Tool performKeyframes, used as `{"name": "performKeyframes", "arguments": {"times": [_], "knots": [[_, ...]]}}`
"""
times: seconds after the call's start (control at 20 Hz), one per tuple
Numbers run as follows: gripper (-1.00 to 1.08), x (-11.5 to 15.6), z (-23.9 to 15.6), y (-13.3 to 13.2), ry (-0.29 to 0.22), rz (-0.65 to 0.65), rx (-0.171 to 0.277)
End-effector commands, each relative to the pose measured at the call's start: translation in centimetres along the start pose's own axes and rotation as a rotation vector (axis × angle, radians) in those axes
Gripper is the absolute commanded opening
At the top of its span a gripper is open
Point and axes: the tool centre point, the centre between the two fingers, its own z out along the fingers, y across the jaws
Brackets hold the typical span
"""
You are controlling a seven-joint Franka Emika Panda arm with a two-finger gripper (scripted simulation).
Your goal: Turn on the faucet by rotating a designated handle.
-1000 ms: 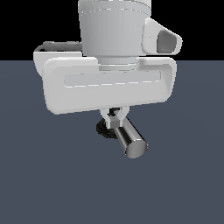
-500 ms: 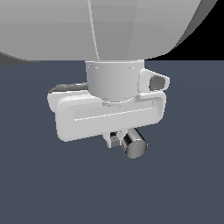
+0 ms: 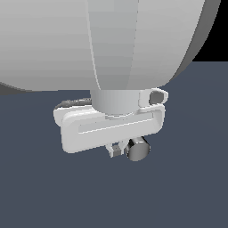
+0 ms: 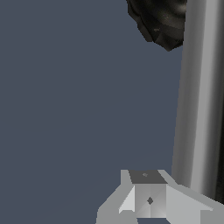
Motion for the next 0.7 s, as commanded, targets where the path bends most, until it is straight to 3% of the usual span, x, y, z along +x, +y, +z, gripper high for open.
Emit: {"name": "performKeyframes", "arguments": {"times": [0.0,0.3,0.65], "knots": [[-1.0,0.1,0.1,0.0,0.0,-0.002,0.0],[-1.0,0.1,0.1,0.0,0.001,-0.002,0.001],[-1.0,0.3,0.1,2.9,0.001,-0.002,0.001]]}}
